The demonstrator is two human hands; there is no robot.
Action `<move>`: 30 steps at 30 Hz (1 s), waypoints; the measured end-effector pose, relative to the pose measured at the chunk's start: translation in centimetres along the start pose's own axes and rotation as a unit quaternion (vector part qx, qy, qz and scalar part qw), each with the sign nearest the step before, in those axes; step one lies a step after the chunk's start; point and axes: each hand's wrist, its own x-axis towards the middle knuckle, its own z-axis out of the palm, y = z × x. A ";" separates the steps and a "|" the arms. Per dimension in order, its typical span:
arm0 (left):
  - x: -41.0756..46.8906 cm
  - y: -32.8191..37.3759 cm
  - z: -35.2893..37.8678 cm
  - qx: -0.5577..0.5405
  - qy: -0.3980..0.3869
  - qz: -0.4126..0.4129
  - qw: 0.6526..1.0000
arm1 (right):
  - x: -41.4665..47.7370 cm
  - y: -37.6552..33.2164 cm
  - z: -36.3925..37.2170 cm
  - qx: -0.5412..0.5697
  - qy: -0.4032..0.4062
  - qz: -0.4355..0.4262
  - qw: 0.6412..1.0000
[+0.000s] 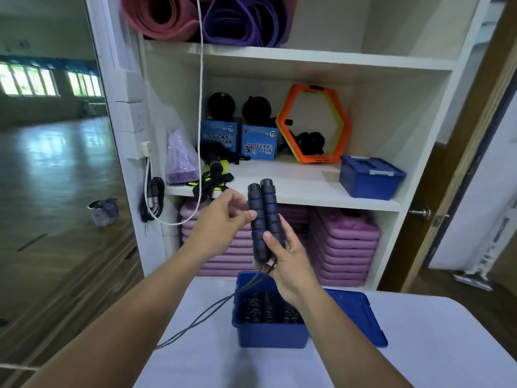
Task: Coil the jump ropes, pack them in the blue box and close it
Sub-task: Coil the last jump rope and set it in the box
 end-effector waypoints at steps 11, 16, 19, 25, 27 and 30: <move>0.3 2.2 1.3 -0.183 -0.013 -0.038 0.982 | -1.7 -1.9 -2.4 -0.019 -0.045 0.000 0.999; 0.7 1.5 0.7 -0.030 -0.022 0.033 0.999 | -1.5 -2.4 -3.0 -0.019 -0.055 -0.001 0.998; 1.7 1.0 -1.3 0.272 -0.042 0.242 0.931 | -1.1 -3.4 -3.4 -0.050 -0.089 0.023 0.995; 3.7 2.4 -1.3 0.604 -0.183 0.351 0.692 | 0.1 -5.8 -3.4 -0.145 -0.127 0.053 0.980; 4.1 2.8 -1.4 0.575 -0.184 0.344 0.719 | 0.5 -6.3 -3.7 -0.158 -0.123 0.044 0.979; 4.4 2.5 -1.5 0.501 -0.182 0.283 0.797 | 0.7 -7.1 -4.5 -0.163 -0.103 0.018 0.981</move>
